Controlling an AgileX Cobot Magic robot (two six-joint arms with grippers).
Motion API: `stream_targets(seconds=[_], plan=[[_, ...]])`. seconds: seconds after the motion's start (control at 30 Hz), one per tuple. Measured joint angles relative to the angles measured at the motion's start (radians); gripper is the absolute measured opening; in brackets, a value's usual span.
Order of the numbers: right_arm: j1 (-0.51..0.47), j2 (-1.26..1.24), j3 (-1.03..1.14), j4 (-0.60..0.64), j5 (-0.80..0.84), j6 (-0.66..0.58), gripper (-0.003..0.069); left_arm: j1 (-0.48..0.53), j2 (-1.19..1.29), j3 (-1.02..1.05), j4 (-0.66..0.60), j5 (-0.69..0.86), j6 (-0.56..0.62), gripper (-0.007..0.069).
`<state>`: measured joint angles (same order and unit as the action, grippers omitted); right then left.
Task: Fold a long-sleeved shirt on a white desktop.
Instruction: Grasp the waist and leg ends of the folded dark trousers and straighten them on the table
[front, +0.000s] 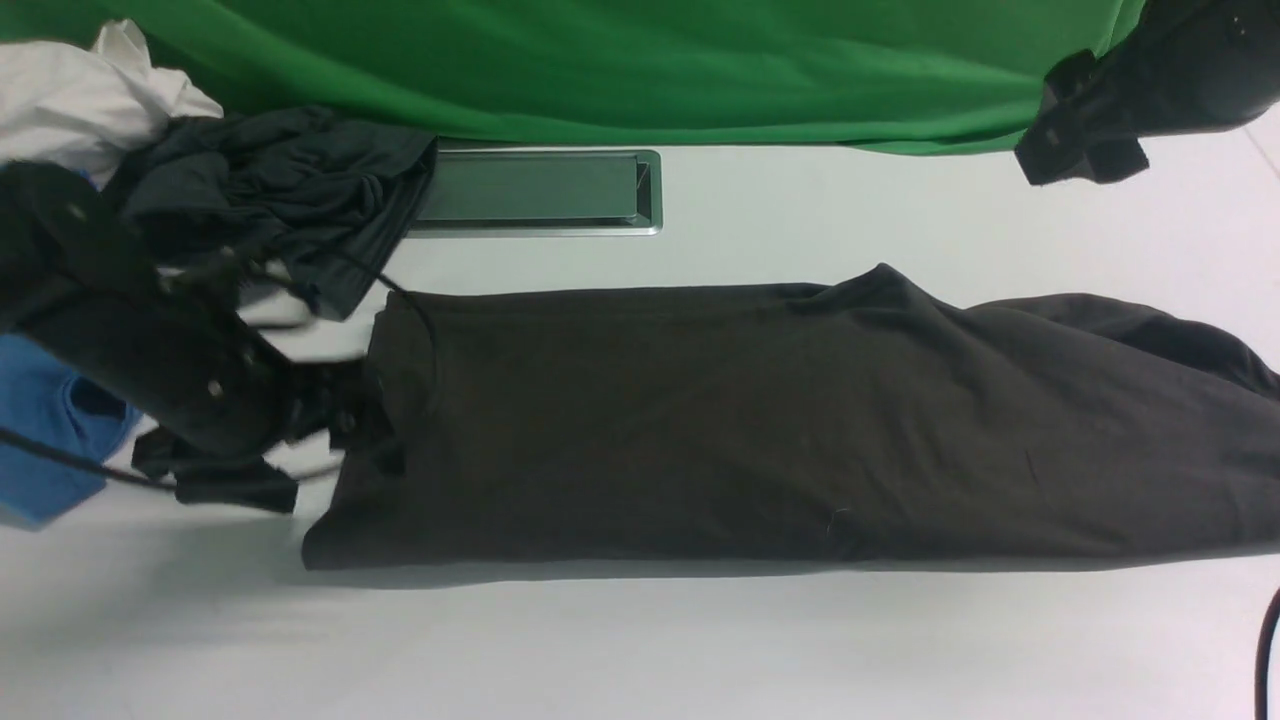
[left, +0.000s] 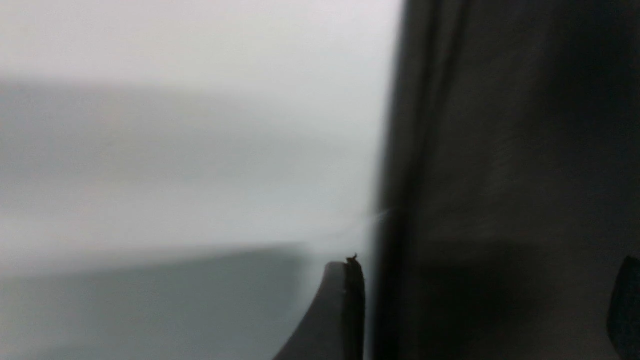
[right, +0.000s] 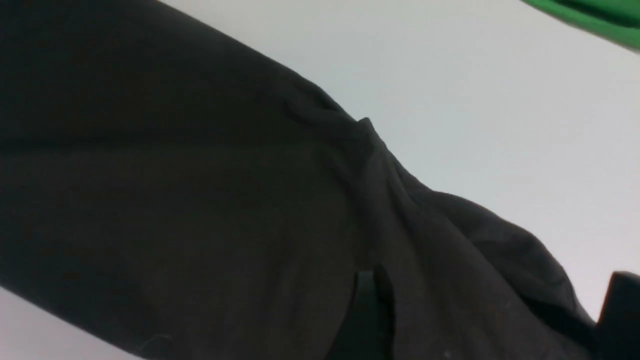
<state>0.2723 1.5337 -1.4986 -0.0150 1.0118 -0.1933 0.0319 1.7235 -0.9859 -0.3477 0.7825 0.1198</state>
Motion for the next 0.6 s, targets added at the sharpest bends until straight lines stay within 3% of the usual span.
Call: stream_targets(seconds=[0.17,0.33,0.47,0.6], plan=[[0.000,-0.001,0.001,0.015,-0.026,-0.005,0.0548,-0.022,0.042,0.012,0.048,-0.002,-0.038,0.0694],[0.000,-0.001,0.001,0.015,-0.031,-0.006,0.0548,-0.022,0.086,-0.002,-0.108,0.050,0.089,0.0659],[0.000,-0.001,0.001,0.015,-0.018,-0.008,0.0548,-0.020,0.123,-0.014,-0.185,0.090,0.117,0.0517],[0.000,-0.003,0.002,0.015,0.005,0.000,0.0548,-0.020,0.152,-0.015,-0.217,0.121,0.115,0.0215]])
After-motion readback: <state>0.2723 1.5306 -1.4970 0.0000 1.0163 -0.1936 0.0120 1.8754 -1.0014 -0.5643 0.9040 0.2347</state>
